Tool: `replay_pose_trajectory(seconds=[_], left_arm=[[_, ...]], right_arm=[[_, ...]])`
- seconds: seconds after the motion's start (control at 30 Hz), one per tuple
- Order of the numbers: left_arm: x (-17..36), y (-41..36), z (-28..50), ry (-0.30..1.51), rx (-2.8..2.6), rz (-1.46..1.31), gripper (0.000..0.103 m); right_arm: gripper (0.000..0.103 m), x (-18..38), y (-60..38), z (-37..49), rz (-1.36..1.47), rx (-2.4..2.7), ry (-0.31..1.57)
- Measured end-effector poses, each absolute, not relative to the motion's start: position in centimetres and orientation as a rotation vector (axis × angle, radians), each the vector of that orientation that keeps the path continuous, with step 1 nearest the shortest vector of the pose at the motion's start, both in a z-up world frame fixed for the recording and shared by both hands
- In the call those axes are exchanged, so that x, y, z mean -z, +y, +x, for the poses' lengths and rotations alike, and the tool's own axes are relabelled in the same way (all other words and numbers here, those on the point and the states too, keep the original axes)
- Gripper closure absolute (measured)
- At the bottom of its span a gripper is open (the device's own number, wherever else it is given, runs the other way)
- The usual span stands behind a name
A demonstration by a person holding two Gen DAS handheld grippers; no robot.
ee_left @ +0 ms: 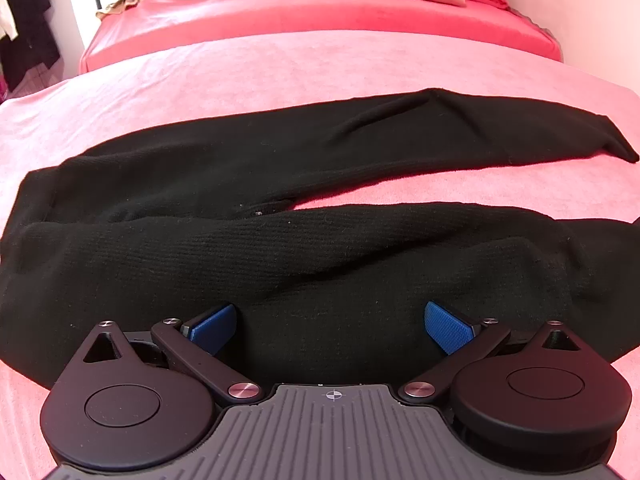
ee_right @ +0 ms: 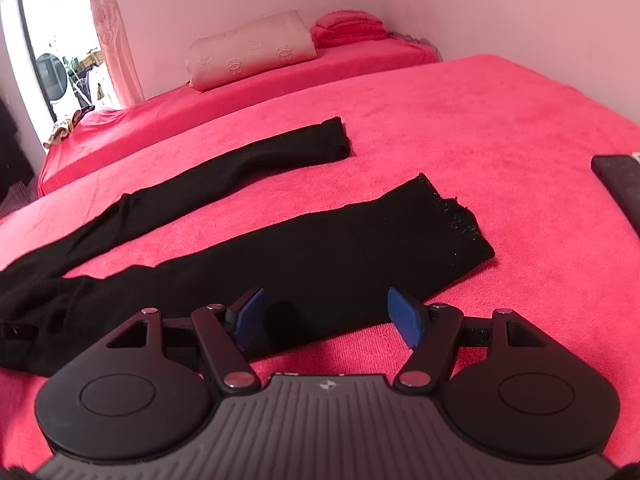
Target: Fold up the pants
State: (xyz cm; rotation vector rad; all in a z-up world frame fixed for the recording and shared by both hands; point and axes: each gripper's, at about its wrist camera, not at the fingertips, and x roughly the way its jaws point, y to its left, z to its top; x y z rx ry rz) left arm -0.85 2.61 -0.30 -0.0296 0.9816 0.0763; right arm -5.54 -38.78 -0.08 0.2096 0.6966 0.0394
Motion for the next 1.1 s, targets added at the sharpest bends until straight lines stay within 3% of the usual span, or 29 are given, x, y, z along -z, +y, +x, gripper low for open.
replay_pose_trajectory(seconds=[0.17, 0.2, 0.27, 0.3, 0.37, 0.57, 0.6, 0.67, 0.7, 0.73, 0.87, 1.1], left_arm=[[0.3, 2.6, -1.3, 0.979, -0.077, -0.036, 0.000], [0.2, 2.6, -1.3, 0.980, -0.077, -0.035, 0.000], [0.2, 2.7, -1.4, 0.982, -0.074, -0.034, 0.000], [0.1, 2.8, -1.5, 0.983, -0.073, -0.035, 0.000], [0.1, 3.0, -1.5, 0.983, -0.072, -0.040, 0.000], [0.2, 3.0, -1.3, 0.983, -0.078, -0.042, 0.000], [0.2, 3.0, -1.4, 0.981, -0.078, -0.044, 0.000], [0.2, 3.1, -1.5, 0.976, -0.075, -0.047, 0.000], [0.3, 3.1, -1.6, 0.974, -0.073, -0.047, 0.000], [0.3, 3.1, -1.5, 0.972, -0.074, -0.045, 0.000], [0.4, 3.0, -1.3, 0.966, -0.072, -0.038, 0.000], [0.4, 3.1, -1.2, 0.958, -0.056, -0.036, 0.000]], right_arm=[[0.027, 0.5, -38.4, -2.9, 0.264, -0.090, 0.646], [0.031, 0.6, -38.3, -2.4, 0.262, -0.077, 0.637], [0.064, 0.4, -38.4, -1.2, 0.289, -0.089, 0.630], [0.101, 0.5, -38.6, -0.7, 0.335, -0.126, 0.643], [0.101, 0.7, -38.4, 0.1, 0.407, -0.174, 0.652], [0.101, -3.1, -34.6, 1.6, 0.272, -0.201, 0.570], [0.096, -4.0, -34.7, 1.5, 0.275, -0.206, 0.563], [0.065, -5.2, -35.0, 0.6, 0.264, -0.215, 0.555], [0.026, -5.4, -35.2, -0.2, 0.255, -0.200, 0.545], [0.012, -5.3, -35.5, -1.3, 0.238, -0.177, 0.526], [0.015, -3.2, -36.8, -5.2, 0.142, 0.005, 0.553], [0.014, 0.6, -39.5, -7.6, 0.219, 0.107, 0.639]])
